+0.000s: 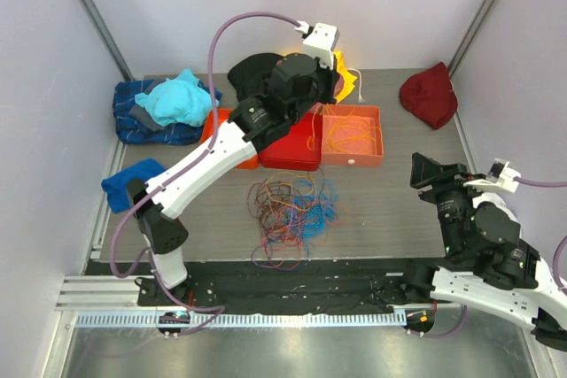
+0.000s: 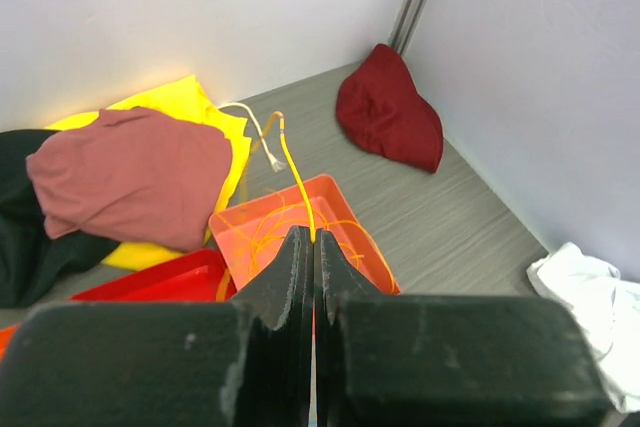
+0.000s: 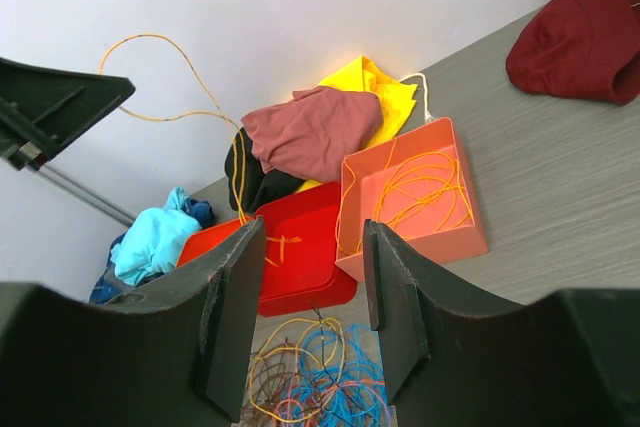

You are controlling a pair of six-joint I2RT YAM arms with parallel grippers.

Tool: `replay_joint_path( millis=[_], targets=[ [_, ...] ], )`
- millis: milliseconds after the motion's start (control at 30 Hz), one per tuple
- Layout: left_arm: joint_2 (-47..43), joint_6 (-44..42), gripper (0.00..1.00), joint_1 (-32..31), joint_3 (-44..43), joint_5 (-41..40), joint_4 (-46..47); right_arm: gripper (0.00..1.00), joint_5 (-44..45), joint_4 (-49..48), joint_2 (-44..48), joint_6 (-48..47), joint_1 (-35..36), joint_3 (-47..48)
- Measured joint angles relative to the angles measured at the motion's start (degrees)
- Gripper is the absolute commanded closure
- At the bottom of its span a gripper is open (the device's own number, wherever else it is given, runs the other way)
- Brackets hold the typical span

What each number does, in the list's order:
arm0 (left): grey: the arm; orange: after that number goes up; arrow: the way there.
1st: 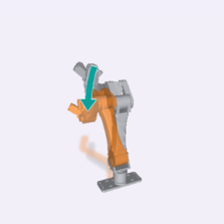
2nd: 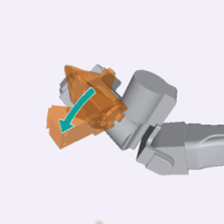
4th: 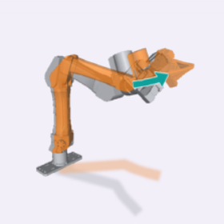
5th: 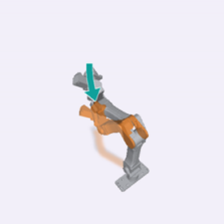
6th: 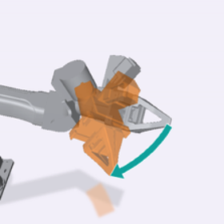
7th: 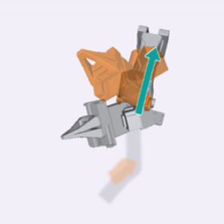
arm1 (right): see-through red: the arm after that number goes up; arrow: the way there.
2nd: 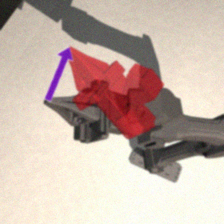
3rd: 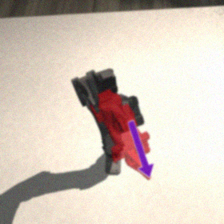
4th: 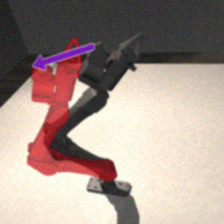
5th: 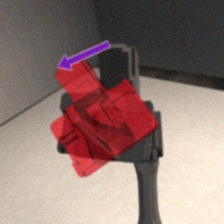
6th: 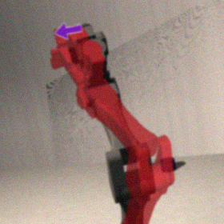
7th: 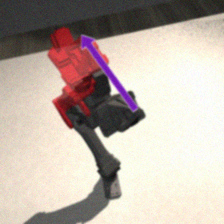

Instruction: Untangle the cables

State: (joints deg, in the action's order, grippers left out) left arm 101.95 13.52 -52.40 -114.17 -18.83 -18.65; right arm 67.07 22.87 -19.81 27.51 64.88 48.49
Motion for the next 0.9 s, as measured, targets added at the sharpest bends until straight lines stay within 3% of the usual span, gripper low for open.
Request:
replay_joint_path(
  millis=[333,900],
  targets=[
    [10.6,2.54,1.0,3.02,-7.89,5.88,2.64,0.48,0.74,2.08,1.7,0.07,0.0,-0.35],
    [16.61,5.2,1.0,3.48,-12.44,10.05,6.4,0.48,1.88,3.02,2.64,0.15,0.0,-2.58]
  ],
)
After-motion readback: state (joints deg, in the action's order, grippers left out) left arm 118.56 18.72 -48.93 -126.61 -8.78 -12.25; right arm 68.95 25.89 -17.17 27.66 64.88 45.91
